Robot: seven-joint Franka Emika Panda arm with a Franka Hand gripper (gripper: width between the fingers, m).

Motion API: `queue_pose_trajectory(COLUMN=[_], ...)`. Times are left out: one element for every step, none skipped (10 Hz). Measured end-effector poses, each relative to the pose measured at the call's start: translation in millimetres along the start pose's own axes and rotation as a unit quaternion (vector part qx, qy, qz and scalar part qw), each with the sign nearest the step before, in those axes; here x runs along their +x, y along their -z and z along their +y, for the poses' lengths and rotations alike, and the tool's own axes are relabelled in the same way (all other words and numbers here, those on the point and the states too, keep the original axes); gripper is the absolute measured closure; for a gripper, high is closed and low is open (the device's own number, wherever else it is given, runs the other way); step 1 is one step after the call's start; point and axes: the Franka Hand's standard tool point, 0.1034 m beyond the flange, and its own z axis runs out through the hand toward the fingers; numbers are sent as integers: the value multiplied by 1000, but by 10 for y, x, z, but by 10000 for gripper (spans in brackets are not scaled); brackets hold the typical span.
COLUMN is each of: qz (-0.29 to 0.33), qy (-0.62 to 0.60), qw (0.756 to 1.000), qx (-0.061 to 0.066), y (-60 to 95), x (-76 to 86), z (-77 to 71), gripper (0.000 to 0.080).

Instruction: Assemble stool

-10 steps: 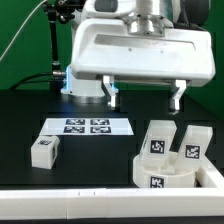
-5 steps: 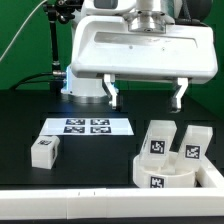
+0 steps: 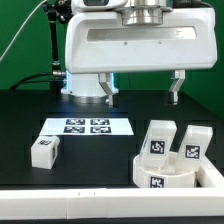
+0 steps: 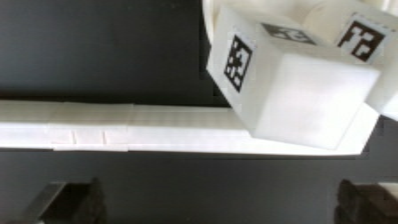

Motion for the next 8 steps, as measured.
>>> queue_pose_trajectory(qz=[-38,-49,-51,-47,-45,-39,-39,-39], qy=[-1,3,12,30,79,103,104,150], qw=[999,999,999,998,996,994,994,988], qx=[7,9,10,12,15,15,15,12], y=[-2,-5,-31,-34,-52,-97,-91,-91], x=[-49,-28,-51,-41,-38,-26,-22,-21], z=[-22,-36,-74,-141,-173,-166,-158,-138], gripper=[150,150,150,150,150,150,150,150])
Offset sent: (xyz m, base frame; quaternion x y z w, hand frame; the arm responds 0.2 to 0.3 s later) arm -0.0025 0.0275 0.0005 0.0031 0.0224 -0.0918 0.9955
